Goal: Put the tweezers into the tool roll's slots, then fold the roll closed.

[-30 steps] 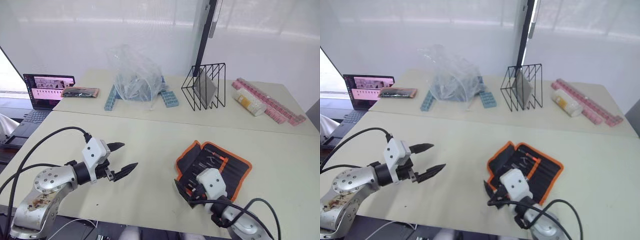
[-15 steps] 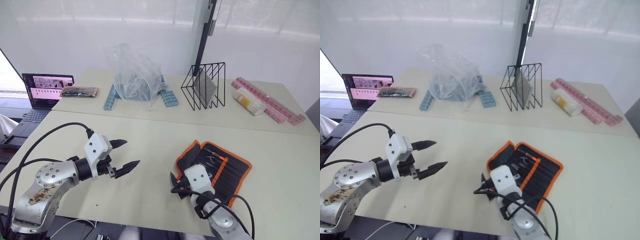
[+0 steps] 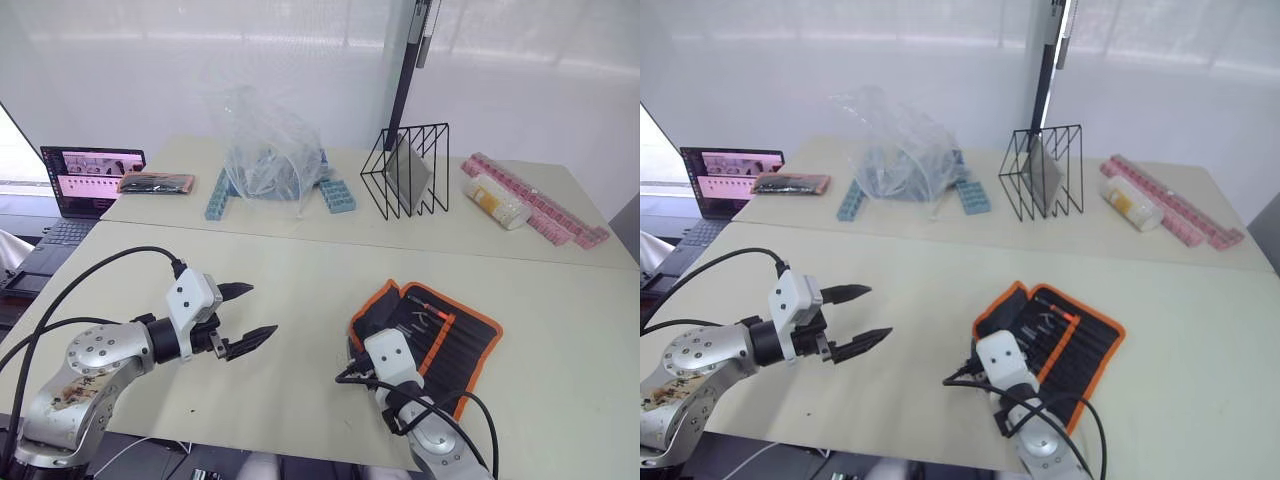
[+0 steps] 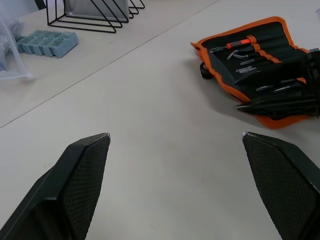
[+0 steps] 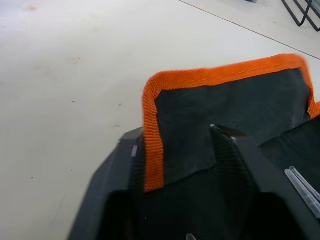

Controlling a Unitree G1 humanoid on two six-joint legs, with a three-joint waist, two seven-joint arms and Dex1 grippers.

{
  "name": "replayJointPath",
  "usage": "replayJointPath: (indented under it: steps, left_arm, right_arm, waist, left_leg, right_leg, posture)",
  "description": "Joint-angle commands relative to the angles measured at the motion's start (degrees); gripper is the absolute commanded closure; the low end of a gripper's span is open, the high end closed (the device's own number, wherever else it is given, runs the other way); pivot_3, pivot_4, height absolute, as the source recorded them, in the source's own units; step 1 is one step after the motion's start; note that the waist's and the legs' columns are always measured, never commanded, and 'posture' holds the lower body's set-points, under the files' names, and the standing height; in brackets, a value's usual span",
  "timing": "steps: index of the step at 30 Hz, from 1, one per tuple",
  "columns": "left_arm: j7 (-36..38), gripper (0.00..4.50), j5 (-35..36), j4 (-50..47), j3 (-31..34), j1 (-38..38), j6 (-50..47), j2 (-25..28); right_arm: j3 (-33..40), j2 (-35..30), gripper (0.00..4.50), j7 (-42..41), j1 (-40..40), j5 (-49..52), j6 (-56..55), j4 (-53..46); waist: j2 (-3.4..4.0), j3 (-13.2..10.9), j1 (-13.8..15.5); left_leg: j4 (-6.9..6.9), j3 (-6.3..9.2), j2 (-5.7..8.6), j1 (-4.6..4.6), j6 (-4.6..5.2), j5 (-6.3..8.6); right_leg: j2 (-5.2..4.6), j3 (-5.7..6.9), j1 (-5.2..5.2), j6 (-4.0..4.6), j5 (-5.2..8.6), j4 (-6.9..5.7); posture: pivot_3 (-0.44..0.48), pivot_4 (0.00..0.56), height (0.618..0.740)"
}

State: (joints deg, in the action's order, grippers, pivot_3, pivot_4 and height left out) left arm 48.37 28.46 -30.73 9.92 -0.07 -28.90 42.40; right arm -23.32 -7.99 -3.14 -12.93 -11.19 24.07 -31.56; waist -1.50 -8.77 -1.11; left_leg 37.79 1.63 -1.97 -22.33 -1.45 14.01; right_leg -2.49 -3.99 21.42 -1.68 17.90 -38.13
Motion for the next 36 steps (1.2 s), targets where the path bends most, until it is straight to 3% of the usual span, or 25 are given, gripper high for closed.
replayJointPath:
  steps: [1, 3, 12, 17, 23, 29, 36]
  left_arm:
    - [0.3, 0.00, 0.6, -0.6, 0.6, -0.3, 0.7, 0.5]
    - [0.3, 0.00, 0.5, -0.5, 0.5, -0.3, 0.8, 0.4]
    - [0.3, 0.00, -0.3, 0.3, 0.7, 0.7, 2.0, 0.2]
    - [3.1, 0.00, -1.3, 2.9, 0.5, 1.1, 4.8, 1.5]
    - [13.5, 0.00, -3.8, 12.5, -2.0, -2.8, 14.1, 5.2]
    - [31.1, 0.00, -11.9, 34.0, -12.1, -16.3, 35.6, 6.2]
    - [41.0, 0.00, -22.3, 69.4, -23.8, -45.2, 62.6, -8.5]
  right_arm:
    - [0.5, 0.3, 3.96, -0.1, 0.7, -0.3, -2.3, -0.7]
    - [0.6, 0.2, 4.48, -0.5, 0.8, -0.1, -2.8, -0.4]
    - [-0.4, -1.0, 4.48, -8.8, 3.6, 5.2, -5.2, 1.3]
    - [0.5, -7.4, 4.48, -23.1, 6.6, 13.9, -7.9, 1.9]
    - [4.7, -19.9, 4.48, -40.9, 7.9, 25.0, -9.2, 0.7]
    - [5.2, -26.5, 4.48, -48.1, 8.3, 26.9, -10.6, 1.0]
    - [6.9, -27.4, 4.48, -48.2, 9.6, 25.4, -12.5, 3.9]
  waist:
    - [-0.02, 0.0, 0.0]
    - [-0.04, 0.0, 0.0]
    - [-0.04, -0.2, -0.2]
    - [-0.06, -0.3, -0.7]
    - [-0.06, -0.5, -0.6]
    - [-0.01, -0.6, 0.2]
    - [-0.12, -0.6, 1.7]
  left_leg:
    - [0.00, 0.00, 0.00, 0.00, 0.00, 0.00]
    - [0.00, 0.00, 0.01, 0.00, 0.00, 0.00]
    - [0.00, 0.00, -0.01, 0.00, 0.00, 0.00]
    - [0.00, 0.02, -0.02, 0.01, 0.00, 0.00]
    - [0.01, 0.01, 0.06, 0.03, 0.01, 0.00]
    - [0.01, -0.01, 0.04, 0.03, 0.01, -0.01]
    - [0.31, -0.02, 0.15, -0.28, 0.08, -0.05]
  right_leg:
    - [0.00, 0.00, 0.00, 0.00, 0.00, 0.00]
    - [-0.01, 0.00, 0.00, 0.00, 0.00, 0.00]
    - [0.00, 0.00, 0.00, 0.01, -0.01, 0.00]
    - [0.03, 0.01, 0.00, 0.03, -0.02, -0.03]
    - [-0.03, 0.05, -0.08, 0.03, -0.02, 0.01]
    - [0.07, 0.08, -0.05, 0.06, -0.03, -0.01]
    - [0.07, 0.18, -0.01, -0.10, -0.14, 0.06]
  posture:
    - [0.000, 0.150, 0.720]
    - [0.000, 0.150, 0.720]
    - [0.000, 0.150, 0.720]
    - [0.000, 0.150, 0.720]
    - [0.000, 0.150, 0.720]
    - [0.000, 0.150, 0.720]
    - [0.000, 0.150, 0.720]
